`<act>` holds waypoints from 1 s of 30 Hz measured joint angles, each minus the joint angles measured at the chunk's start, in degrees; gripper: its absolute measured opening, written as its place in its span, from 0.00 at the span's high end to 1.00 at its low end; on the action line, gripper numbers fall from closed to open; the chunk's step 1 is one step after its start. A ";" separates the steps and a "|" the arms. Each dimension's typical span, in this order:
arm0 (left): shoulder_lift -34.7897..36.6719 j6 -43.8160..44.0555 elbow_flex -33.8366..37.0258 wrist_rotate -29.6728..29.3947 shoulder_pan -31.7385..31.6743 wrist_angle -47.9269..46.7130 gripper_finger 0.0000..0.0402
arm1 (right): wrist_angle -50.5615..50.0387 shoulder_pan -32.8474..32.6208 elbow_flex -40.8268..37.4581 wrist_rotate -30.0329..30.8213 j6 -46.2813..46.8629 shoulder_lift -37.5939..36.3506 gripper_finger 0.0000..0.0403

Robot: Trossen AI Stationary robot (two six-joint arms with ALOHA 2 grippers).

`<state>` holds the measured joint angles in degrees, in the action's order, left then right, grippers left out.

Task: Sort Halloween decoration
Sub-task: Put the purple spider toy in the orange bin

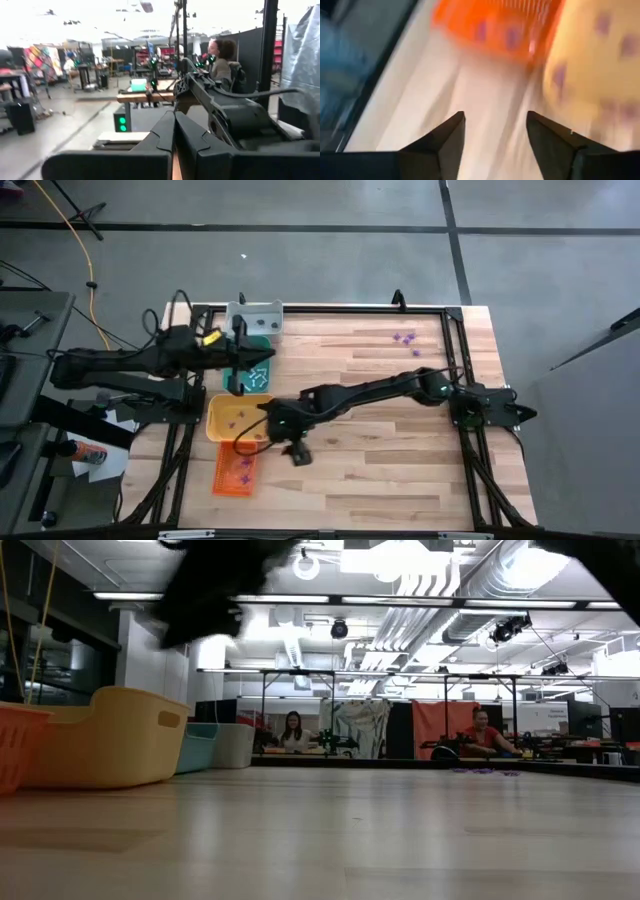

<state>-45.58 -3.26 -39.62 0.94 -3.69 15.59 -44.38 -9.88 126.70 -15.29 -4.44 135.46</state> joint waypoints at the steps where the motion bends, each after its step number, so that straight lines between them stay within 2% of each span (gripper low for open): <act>1: 0.79 -0.30 0.00 -0.11 -0.20 -0.27 1.00 | -2.61 0.15 -2.83 -0.02 -0.09 -2.08 0.51; 5: 2.75 -0.36 -0.04 -0.24 -1.56 -3.46 1.00 | -2.72 0.40 -18.88 -0.02 2.03 -12.09 0.59; 10: 1.11 1.37 -0.04 0.09 -2.55 -5.22 1.00 | 10.54 -0.55 -45.25 2.91 15.34 -30.49 0.66; 14: -3.42 1.55 -0.01 1.61 -2.66 -4.15 1.00 | 25.88 -2.07 -65.56 13.31 30.89 -46.13 0.68; 18: -10.45 3.34 0.02 3.85 -2.66 3.76 1.00 | 41.53 -2.33 -80.35 23.32 38.66 -59.30 0.70; 21: -16.51 4.77 0.02 4.00 -2.65 11.61 1.00 | 50.49 -0.60 -87.38 28.13 37.47 -66.73 0.72; 24: -22.28 7.45 0.02 3.90 -2.68 17.01 1.00 | 56.88 2.66 -91.44 28.80 32.18 -71.68 0.75; 27: -27.18 11.24 0.02 3.88 -2.66 20.39 1.00 | 62.81 6.40 -92.79 26.49 25.70 -74.31 0.81; 30: -30.83 14.92 0.02 3.63 -2.66 22.31 1.00 | 67.05 9.98 -92.66 19.65 20.64 -74.39 0.89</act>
<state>-76.41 11.66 -39.59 4.57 -6.35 37.90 22.67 0.10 34.04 4.36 16.20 61.07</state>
